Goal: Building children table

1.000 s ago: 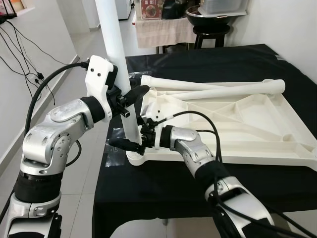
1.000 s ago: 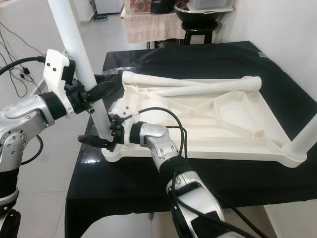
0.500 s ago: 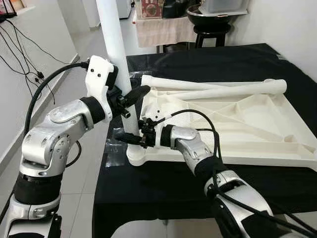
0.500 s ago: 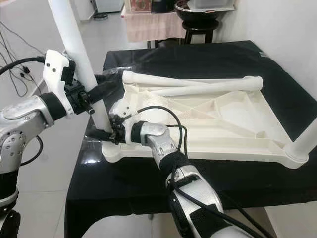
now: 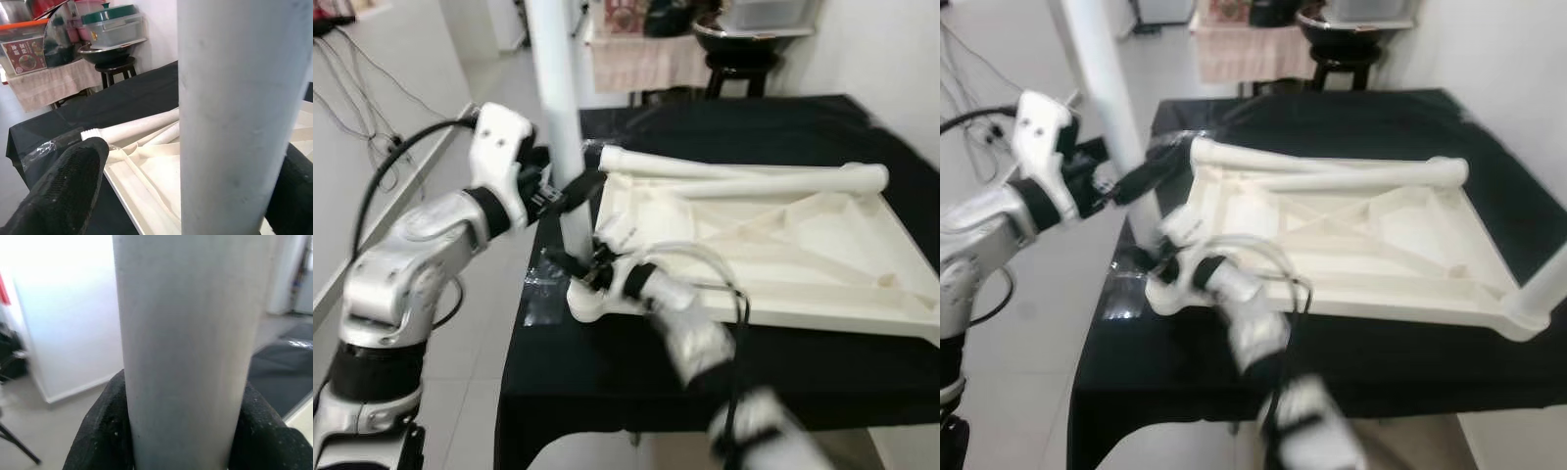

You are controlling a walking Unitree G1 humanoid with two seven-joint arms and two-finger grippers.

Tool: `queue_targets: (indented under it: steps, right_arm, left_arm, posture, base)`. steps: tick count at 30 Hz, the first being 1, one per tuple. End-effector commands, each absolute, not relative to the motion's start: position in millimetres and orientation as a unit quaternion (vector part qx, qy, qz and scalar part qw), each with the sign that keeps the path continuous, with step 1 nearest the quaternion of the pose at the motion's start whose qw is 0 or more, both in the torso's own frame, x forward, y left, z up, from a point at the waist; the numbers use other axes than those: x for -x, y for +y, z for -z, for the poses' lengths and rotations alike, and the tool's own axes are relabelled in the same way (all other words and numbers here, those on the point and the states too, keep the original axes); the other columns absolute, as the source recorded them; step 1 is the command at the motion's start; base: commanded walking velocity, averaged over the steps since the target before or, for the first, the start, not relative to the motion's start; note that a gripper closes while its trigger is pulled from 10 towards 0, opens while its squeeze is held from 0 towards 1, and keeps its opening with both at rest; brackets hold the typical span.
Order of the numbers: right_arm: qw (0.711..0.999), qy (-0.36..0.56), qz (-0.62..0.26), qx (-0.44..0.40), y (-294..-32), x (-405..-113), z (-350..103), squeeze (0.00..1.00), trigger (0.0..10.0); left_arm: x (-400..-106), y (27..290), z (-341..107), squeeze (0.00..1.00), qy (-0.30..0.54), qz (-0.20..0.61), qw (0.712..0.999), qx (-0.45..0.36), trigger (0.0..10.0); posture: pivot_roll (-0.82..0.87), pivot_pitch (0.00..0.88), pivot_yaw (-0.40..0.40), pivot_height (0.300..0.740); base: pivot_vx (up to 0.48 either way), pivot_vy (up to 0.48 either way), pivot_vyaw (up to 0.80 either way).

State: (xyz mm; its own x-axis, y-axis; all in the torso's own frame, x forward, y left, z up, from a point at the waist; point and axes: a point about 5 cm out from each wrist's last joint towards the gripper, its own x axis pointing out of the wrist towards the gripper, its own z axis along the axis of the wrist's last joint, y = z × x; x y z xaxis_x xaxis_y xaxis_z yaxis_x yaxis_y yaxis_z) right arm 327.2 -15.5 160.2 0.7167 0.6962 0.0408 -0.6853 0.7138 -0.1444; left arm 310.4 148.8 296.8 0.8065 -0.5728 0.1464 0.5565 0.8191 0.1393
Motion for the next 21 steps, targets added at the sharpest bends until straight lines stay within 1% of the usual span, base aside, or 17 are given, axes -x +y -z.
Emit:
queue_targets:
  steps: [1,4,5,6,7,8,9,13,14,16,17,19,20,21]
  right_arm:
    - [0.933,0.004,-0.353,0.072,-4.4,-312.9,-133.4,0.0,0.0]
    - [0.933,0.004,-0.353,0.072,-4.4,-312.9,-133.4,0.0,0.0]
    - [0.921,-0.005,-0.383,0.07,5.8,-312.3,-135.1,0.0,0.0]
    - [0.921,-0.005,-0.383,0.07,5.8,-312.3,-135.1,0.0,0.0]
    - [0.915,-0.014,-0.397,0.069,12.4,-313.3,-137.3,0.0,0.0]
    - [0.915,-0.014,-0.397,0.069,12.4,-313.3,-137.3,0.0,0.0]
    - [0.908,-0.019,-0.412,0.069,17.5,-311.5,-137.7,0.0,0.0]
    - [0.903,-0.022,-0.423,0.066,20.4,-309.4,-137.9,0.0,0.0]
    - [0.901,-0.024,-0.43,0.063,21.9,-308.4,-138.8,0.0,0.0]
    - [0.902,-0.021,-0.427,0.059,22.4,-305.5,-141.3,0.0,0.0]
    - [0.903,-0.016,-0.426,0.046,22.8,-300.5,-148.3,0.0,2.9]
    - [0.902,-0.016,-0.43,0.038,23.3,-298.8,-151.6,0.0,2.9]
    - [0.896,-0.023,-0.444,0.028,23.5,-298.3,-155.9,0.0,4.8]
    - [0.896,-0.023,-0.444,0.028,23.5,-298.3,-155.9,0.0,4.8]
  left_arm:
    - [-313.8,151.7,-290.3,0.0,-0.075,0.287,0.954,-0.053,10.0]
    - [-313.8,151.7,-290.3,0.0,-0.075,0.287,0.954,-0.053,10.0]
    - [-313.7,145.6,-289.9,0.0,-0.073,0.299,0.95,-0.055,10.0]
    - [-313.7,145.6,-289.9,0.0,-0.073,0.299,0.95,-0.055,10.0]
    - [-312.8,141.9,-290.3,0.0,-0.074,0.305,0.948,-0.053,10.0]
    - [-312.8,141.9,-290.3,0.0,-0.074,0.305,0.948,-0.053,10.0]
    - [-312.1,141.8,-289.6,0.0,-0.074,0.304,0.948,-0.054,10.0]
    - [-311.4,144.4,-287.1,0.0,-0.071,0.299,0.95,-0.055,10.0]
    - [-310.6,146.9,-285.9,0.0,-0.072,0.297,0.951,-0.055,0.0]
    - [-309.8,148.2,-285.8,0.0,-0.074,0.297,0.95,-0.056,0.0]
    - [-309.3,148.2,-287.1,0.0,-0.078,0.3,0.949,-0.056,0.0]
    - [-309.4,147.8,-287.5,0.0,-0.078,0.301,0.949,-0.056,0.0]
    - [-309.5,147.6,-287.5,0.0,-0.079,0.302,0.948,-0.057,0.0]
    - [-309.5,147.6,-287.5,0.0,-0.079,0.302,0.948,-0.057,0.0]
  posture:
    - [-0.03,0.065,0.045,0.74]
    - [-0.03,0.065,0.045,0.74]
    - [-0.02,0.061,0.036,0.74]
    - [-0.02,0.061,0.036,0.74]
    - [-0.02,0.061,0.036,0.74]
    - [-0.02,0.061,0.036,0.74]
    - [-0.02,0.059,0.036,0.74]
    - [-0.02,0.061,0.035,0.74]
    - [-0.02,0.061,0.035,0.74]
    - [-0.02,0.061,0.035,0.74]
    - [-0.02,0.061,0.034,0.74]
    - [-0.02,0.061,0.034,0.74]
    - [-0.02,0.059,0.036,0.74]
    - [-0.02,0.059,0.036,0.74]
  base:
    - [0.0,0.0,0.0]
    - [0.0,0.0,0.0]
    - [0.0,0.0,0.0]
    - [0.0,0.0,0.0]
    - [0.0,0.0,0.0]
    - [0.0,0.0,0.0]
    - [0.0,0.0,0.0]
    - [0.0,0.0,0.0]
    - [0.0,0.0,0.0]
    - [0.0,0.0,0.0]
    - [0.0,0.0,0.0]
    - [0.0,0.0,0.0]
    - [0.0,0.0,0.0]
    - [0.0,0.0,0.0]
